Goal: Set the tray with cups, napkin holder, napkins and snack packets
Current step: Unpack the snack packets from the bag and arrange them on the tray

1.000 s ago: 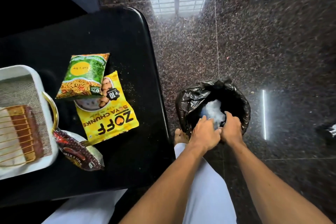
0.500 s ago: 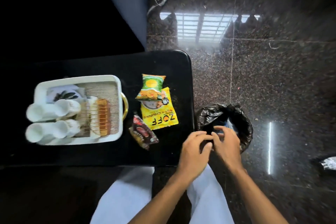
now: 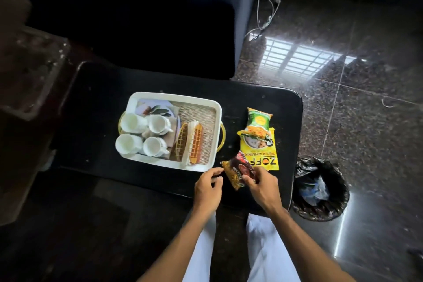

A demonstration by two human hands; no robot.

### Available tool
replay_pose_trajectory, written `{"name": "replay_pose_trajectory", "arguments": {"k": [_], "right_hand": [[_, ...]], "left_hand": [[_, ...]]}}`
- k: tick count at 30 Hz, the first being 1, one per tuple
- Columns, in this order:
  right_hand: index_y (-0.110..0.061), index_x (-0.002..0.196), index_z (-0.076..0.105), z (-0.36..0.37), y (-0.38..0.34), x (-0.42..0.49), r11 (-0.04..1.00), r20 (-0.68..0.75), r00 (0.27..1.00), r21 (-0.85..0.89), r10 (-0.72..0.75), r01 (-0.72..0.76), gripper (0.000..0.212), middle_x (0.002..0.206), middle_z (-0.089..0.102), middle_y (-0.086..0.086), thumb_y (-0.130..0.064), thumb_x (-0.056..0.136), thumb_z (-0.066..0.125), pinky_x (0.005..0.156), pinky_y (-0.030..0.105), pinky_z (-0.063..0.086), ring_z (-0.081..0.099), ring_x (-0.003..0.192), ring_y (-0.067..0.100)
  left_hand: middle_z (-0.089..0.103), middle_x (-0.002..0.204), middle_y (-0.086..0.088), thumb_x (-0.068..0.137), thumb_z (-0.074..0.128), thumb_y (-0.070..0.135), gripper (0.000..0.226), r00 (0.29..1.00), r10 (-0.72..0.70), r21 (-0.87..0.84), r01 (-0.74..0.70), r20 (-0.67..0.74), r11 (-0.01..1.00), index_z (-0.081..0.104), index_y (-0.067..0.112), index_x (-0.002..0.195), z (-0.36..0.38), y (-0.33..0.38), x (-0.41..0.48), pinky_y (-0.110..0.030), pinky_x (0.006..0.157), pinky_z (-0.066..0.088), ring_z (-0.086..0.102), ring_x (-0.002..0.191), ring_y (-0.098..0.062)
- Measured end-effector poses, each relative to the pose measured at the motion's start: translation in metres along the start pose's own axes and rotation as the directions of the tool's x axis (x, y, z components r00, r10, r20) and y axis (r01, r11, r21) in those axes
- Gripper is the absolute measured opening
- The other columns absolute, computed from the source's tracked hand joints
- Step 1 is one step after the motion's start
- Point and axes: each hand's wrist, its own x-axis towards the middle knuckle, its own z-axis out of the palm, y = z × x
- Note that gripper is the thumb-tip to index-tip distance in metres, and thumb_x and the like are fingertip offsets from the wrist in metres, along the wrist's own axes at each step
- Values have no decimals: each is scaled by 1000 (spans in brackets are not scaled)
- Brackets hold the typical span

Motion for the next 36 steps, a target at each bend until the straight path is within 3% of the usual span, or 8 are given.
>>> {"name": "replay_pose_trajectory", "arguments": {"k": [7, 13, 18, 20, 23, 29, 32, 36], "right_hand": [[-17, 100, 68, 17, -19, -8, 998, -22, 1000, -68, -12, 10, 20, 92, 76, -1, -27, 85, 76, 62, 24, 45, 65, 78, 12], [-15, 103, 71, 13, -68, -37, 997, -82, 994, -37, -66, 63, 16, 91, 75, -1, -19, 87, 74, 65, 23, 44, 68, 81, 15], [-19, 102, 71, -1, -138, -68, 976, -65, 978, 75, -198, 202, 14, 86, 73, -12, -19, 88, 74, 65, 8, 47, 67, 78, -4], [-22, 100, 71, -7, -164, -80, 952, -74, 961, 135, -266, 274, 11, 83, 71, -17, -21, 89, 73, 61, 5, 45, 67, 74, -8], [-25, 97, 69, -15, -196, -94, 912, -115, 935, 210, -334, 352, 10, 83, 70, -22, -26, 87, 73, 57, 3, 45, 67, 74, -11], [-22, 101, 71, -21, -233, -95, 818, -87, 937, 466, -338, 339, 24, 87, 78, -10, -40, 85, 68, 60, 15, 56, 75, 78, 4], [-30, 114, 67, -19, -244, -88, 820, 14, 922, 464, -386, 336, 34, 104, 75, -13, -44, 83, 71, 71, 19, 58, 70, 97, 1], [-32, 123, 58, -8, -262, -73, 854, 86, 913, 397, -400, 336, 52, 112, 68, -21, -43, 76, 77, 77, 14, 56, 65, 104, -4]], "left_hand": [[70, 117, 1, 99, 54, 3, 27, 990, 55, -50, -49, 126, 998, 69, 15, 117, -43, -1, 13, 1, 77, 45, 64, 105, -10], [67, 129, 0, 97, 60, 11, 32, 962, 185, 51, -199, 202, 979, 66, 18, 127, -101, 6, 19, -19, 96, 48, 63, 117, -13], [58, 142, 6, 82, 82, 30, 74, 867, 342, 137, -413, 362, 900, 48, 27, 148, -152, 23, 21, -21, 110, 42, 53, 128, -5], [59, 141, 5, 77, 85, 36, 80, 842, 373, 135, -453, 390, 881, 47, 27, 147, -167, 32, 19, -23, 110, 44, 55, 126, -4], [71, 124, 2, 74, 86, 38, 67, 860, 400, 75, -443, 318, 893, 58, 24, 133, -187, 44, 15, -36, 102, 54, 67, 114, -10], [74, 109, 11, 72, 82, 54, 59, 899, 428, 32, -433, 95, 901, 63, 26, 121, -219, 59, 5, -33, 93, 58, 68, 104, -2], [75, 105, 13, 70, 81, 58, 57, 913, 403, -73, -407, -69, 910, 64, 29, 116, -225, 60, 3, -29, 91, 59, 69, 100, 2], [75, 109, 8, 76, 83, 45, 47, 940, 304, -206, -332, -158, 920, 63, 30, 116, -233, 58, 11, -34, 91, 60, 71, 104, -10]]}}
